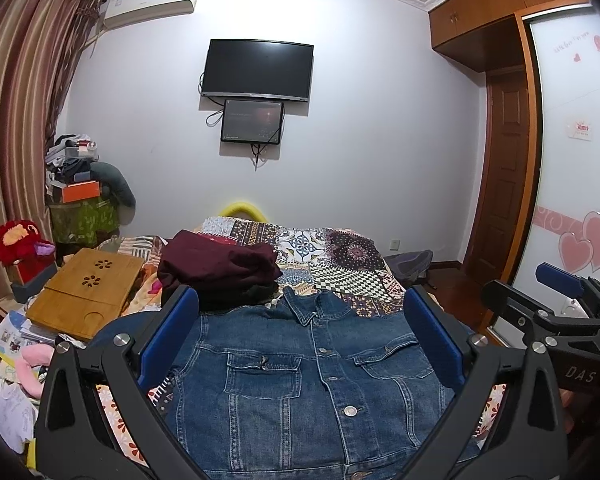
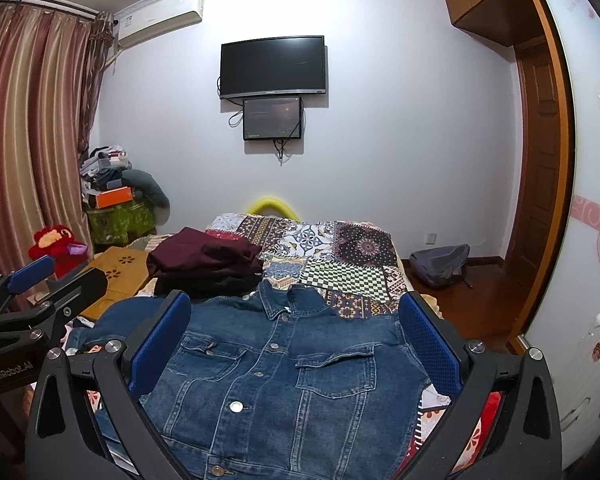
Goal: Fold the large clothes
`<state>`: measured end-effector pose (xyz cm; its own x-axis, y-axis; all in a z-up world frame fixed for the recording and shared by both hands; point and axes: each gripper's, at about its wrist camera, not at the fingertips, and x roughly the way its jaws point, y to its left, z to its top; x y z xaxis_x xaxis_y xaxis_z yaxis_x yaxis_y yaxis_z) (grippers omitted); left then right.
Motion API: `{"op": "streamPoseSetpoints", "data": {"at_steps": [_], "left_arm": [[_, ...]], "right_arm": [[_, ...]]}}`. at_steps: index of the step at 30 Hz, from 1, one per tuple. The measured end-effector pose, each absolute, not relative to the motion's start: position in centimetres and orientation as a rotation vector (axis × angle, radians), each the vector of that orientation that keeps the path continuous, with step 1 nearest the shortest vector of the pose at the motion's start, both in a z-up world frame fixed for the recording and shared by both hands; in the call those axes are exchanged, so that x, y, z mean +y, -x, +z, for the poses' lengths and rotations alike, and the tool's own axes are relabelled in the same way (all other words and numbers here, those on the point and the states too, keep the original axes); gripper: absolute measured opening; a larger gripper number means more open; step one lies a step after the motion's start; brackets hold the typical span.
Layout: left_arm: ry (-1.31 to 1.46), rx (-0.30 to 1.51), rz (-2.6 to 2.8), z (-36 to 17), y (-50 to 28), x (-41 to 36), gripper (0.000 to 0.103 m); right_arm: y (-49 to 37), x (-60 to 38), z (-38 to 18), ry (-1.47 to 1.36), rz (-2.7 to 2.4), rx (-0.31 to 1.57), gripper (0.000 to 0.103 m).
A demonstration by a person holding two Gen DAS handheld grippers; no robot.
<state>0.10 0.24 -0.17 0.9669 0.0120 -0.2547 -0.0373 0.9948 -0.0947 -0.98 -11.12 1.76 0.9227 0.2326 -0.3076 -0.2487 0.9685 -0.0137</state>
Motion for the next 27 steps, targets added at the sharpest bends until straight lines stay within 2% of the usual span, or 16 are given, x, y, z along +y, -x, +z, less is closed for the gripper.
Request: {"op": "streamPoseSetpoints", "data": {"at_steps": [27], "left_arm": [[0.11, 0.261, 0.035, -0.33, -0.14, 0.67, 0.103]], "right_arm": [[0.76, -10.91, 1.65, 0.057, 0.243, 0.317, 0.103]]}}
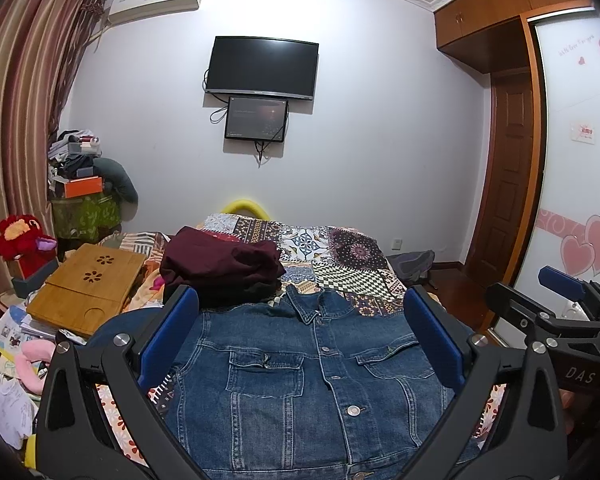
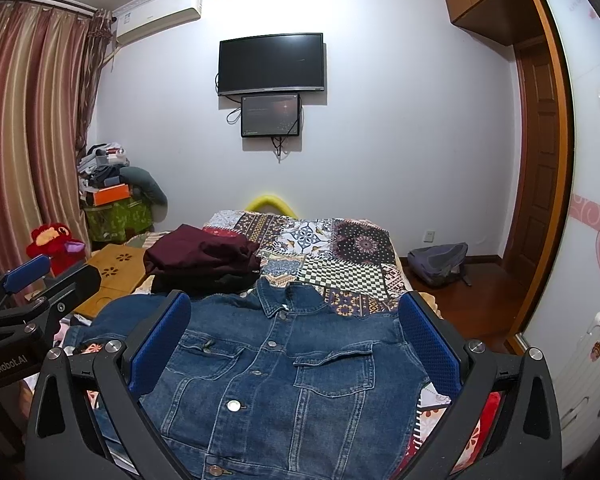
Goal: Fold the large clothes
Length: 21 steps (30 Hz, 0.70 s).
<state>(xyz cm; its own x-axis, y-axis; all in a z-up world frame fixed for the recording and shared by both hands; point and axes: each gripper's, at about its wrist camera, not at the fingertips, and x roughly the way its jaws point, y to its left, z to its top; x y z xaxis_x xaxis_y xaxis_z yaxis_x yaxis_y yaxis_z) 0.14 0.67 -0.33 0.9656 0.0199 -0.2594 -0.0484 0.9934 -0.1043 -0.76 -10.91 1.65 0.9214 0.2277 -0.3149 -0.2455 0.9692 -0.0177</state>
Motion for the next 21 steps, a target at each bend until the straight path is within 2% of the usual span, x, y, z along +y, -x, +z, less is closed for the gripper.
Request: {"op": "streamPoseSetpoints", "data": {"at_steps": [21], "left_arm": [[0.142, 0.303, 0.066, -1.4, -2.6, 2.8, 0.103]], "right_arm": [[-2.8, -9.9, 0.4, 0.074, 0.233, 0.384, 0.103]]}}
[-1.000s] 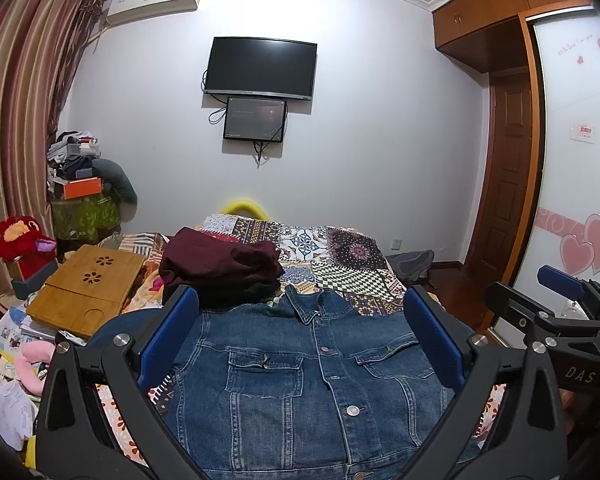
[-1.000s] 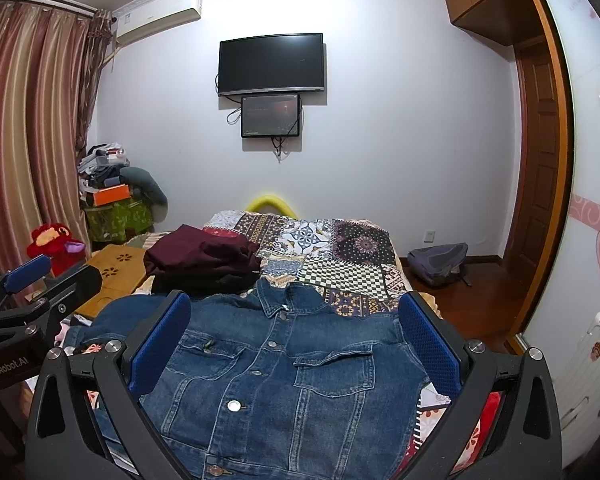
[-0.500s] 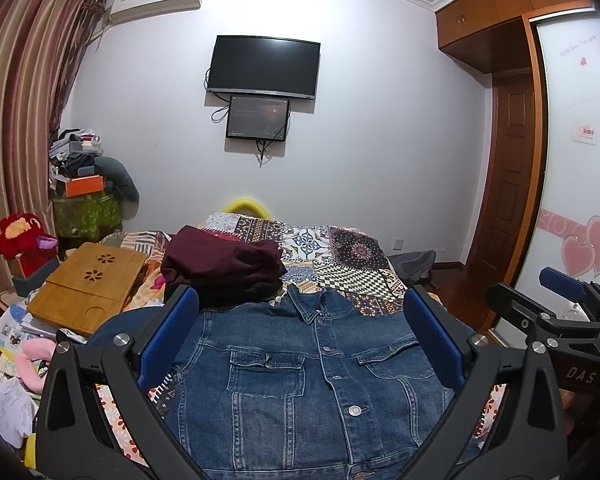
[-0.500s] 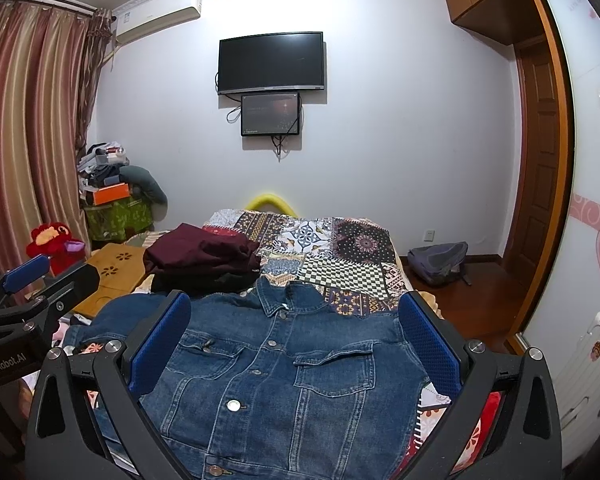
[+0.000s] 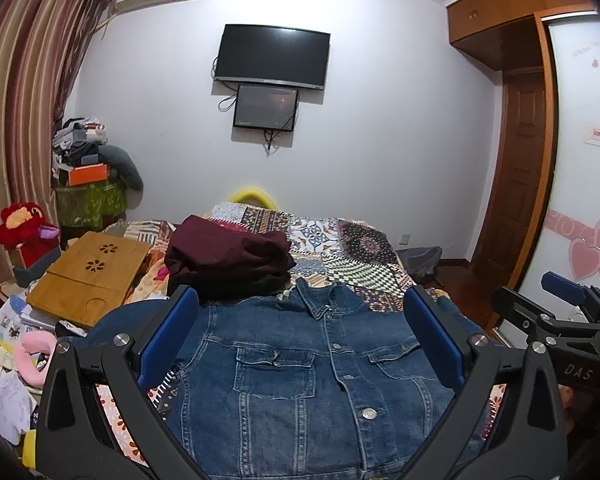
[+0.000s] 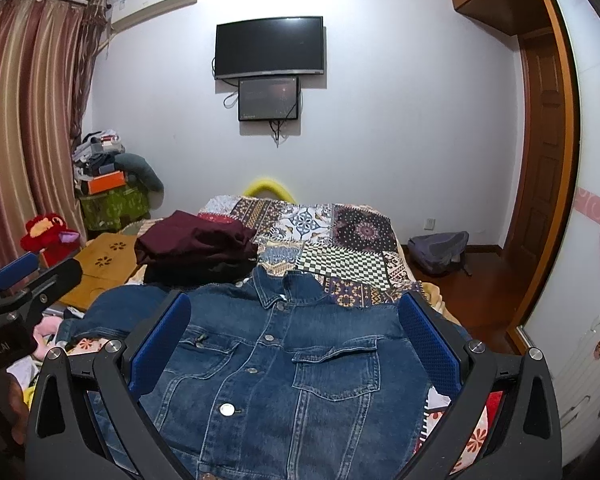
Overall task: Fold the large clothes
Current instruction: 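Grasp the denim jacket sleeve with the left gripper and lift it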
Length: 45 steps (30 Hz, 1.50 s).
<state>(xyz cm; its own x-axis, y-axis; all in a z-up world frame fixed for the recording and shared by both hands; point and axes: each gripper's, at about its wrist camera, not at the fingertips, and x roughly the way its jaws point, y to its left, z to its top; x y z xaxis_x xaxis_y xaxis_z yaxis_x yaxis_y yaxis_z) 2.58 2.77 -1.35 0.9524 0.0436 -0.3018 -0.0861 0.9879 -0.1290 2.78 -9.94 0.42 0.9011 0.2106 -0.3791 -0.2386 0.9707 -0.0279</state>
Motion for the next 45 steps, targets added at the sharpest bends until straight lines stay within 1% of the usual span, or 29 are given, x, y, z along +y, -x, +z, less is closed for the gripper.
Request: {"op": "streamPoseSetpoints", "data": {"at_steps": [8, 14, 20, 28, 31, 32, 35, 37, 39, 40, 41, 42, 43, 45], "left_arm": [[0.174, 0.351, 0.146, -2.7, -6.0, 6.4, 0.103], [0.248, 0.421, 0.225, -4.7, -9.2, 11.7, 0.103], [0.386, 0.558, 0.33, -8.4, -12.2, 20.0, 0.103], [0.692, 0.753, 0.333, -15.9, -13.3, 29.4, 0.103], [0.865, 0.811, 0.294, -19.7, -13.3, 31.8, 0.096], [0.91, 0.82, 0.281, -20.6, -13.2, 32.2, 0.092], [1.029, 0.845, 0.255, -23.7, -13.1, 33.4, 0.089], [1.081, 0.856, 0.252, -25.5, -13.3, 34.1, 0.084], [1.124, 0.862, 0.243, -26.7, -13.5, 34.5, 0.076], [1.15, 0.85, 0.222, -27.0, -13.6, 34.7, 0.074], [1.147, 0.846, 0.225, -27.2, -13.8, 34.8, 0.072], [1.129, 0.841, 0.242, -27.2, -14.0, 34.9, 0.067], [1.102, 0.835, 0.261, -27.1, -14.4, 35.1, 0.065], [1.042, 0.838, 0.314, -27.0, -15.1, 35.4, 0.054]], "right_arm": [[-6.5, -9.4, -1.2, 0.088, 0.218, 0.458, 0.103], [-9.9, -8.7, -2.7, 0.099, 0.219, 0.532, 0.103], [-13.5, -8.3, -4.6, 0.1, 0.232, 0.635, 0.103], [-16.5, -8.2, -7.3, 0.072, 0.243, 0.778, 0.103], [-17.1, -8.0, -7.8, 0.067, 0.247, 0.805, 0.103], [-17.5, -7.9, -7.9, 0.069, 0.245, 0.812, 0.103], [-18.0, -7.8, -8.2, 0.075, 0.24, 0.831, 0.103], [-18.4, -7.8, -8.4, 0.075, 0.238, 0.839, 0.103], [-18.7, -7.7, -8.6, 0.077, 0.235, 0.845, 0.103], [-18.9, -7.7, -8.6, 0.078, 0.232, 0.848, 0.103], [-19.0, -7.7, -8.7, 0.078, 0.229, 0.851, 0.103], [-19.1, -7.7, -8.8, 0.076, 0.228, 0.853, 0.103], [-19.2, -7.8, -8.9, 0.074, 0.226, 0.858, 0.103], [-19.4, -7.9, -8.9, 0.07, 0.224, 0.861, 0.103]]}}
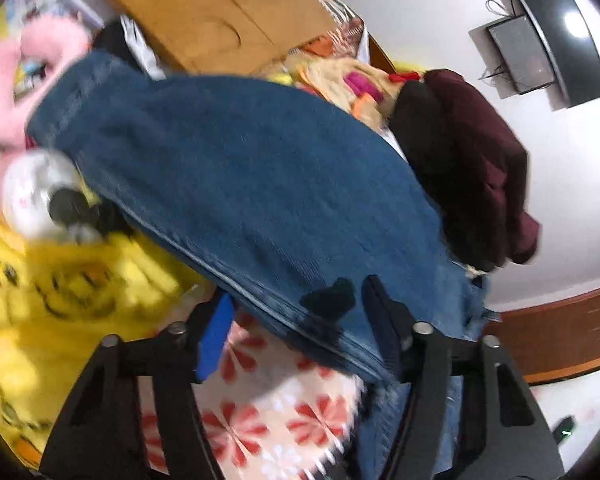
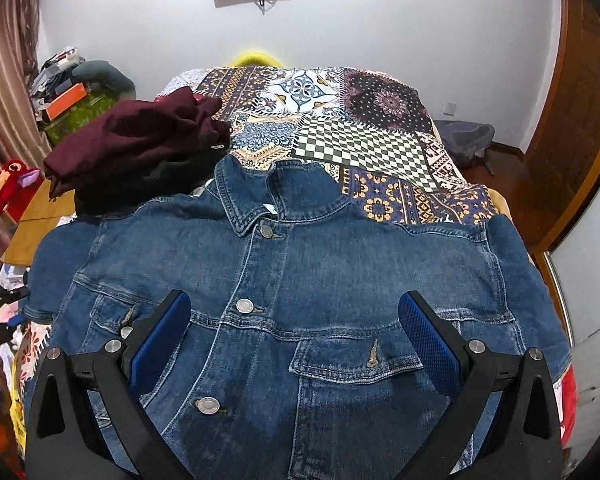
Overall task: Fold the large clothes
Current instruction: 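Grasp the denim jacket sleeve with the left gripper and lift it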
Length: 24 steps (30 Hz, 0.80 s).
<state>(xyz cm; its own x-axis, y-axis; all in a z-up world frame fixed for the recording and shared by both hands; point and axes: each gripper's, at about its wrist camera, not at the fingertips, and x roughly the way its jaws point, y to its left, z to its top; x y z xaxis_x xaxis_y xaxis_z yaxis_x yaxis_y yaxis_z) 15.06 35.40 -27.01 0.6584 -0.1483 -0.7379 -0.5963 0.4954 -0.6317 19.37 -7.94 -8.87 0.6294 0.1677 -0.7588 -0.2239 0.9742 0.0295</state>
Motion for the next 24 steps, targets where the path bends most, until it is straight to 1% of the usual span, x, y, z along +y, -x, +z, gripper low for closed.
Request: {"op": "streamPoseSetpoints", "data": {"at_steps": [1, 3, 4, 6, 9, 13, 15, 18, 21, 24], "left_arm": [[1.02, 0.841, 0.329, -27.2, -15.3, 35.6, 0.051], [0.964, 0.844, 0.364, -27.0, -16.0, 35.7, 0.041], [0.929, 0.841, 0.381, -26.9, -16.5, 35.8, 0.038], [0.85, 0.85, 0.426, -26.3, -17.3, 35.5, 0.024], [0.711, 0.831, 0.475, -24.1, -18.1, 34.4, 0.017], [0.572, 0.748, 0.47, -19.7, -19.1, 32.4, 0.013], [0.531, 0.704, 0.445, -17.6, -19.3, 31.5, 0.008], [0.473, 0.629, 0.368, -13.8, -19.9, 29.2, 0.006], [0.418, 0.588, 0.285, -11.0, -20.5, 26.3, 0.005], [0.378, 0.585, 0.191, -9.6, -22.0, 23.0, 0.004]], "right_arm": [[-19.4, -8.0, -8.9, 0.069, 0.223, 0.867, 0.103], [-19.3, -8.2, -8.7, 0.065, 0.219, 0.863, 0.103], [-19.3, -8.3, -8.6, 0.063, 0.217, 0.861, 0.103], [-19.1, -8.6, -8.2, 0.056, 0.214, 0.852, 0.103], [-18.9, -9.0, -7.8, 0.045, 0.212, 0.841, 0.103], [-18.5, -9.6, -7.1, 0.039, 0.213, 0.825, 0.103], [-18.3, -9.8, -6.7, 0.04, 0.213, 0.812, 0.103], [-18.1, -10.1, -6.3, 0.044, 0.214, 0.795, 0.103], [-17.8, -10.6, -6.1, 0.049, 0.216, 0.784, 0.103], [-17.5, -10.9, -6.2, 0.053, 0.217, 0.78, 0.103]]}}
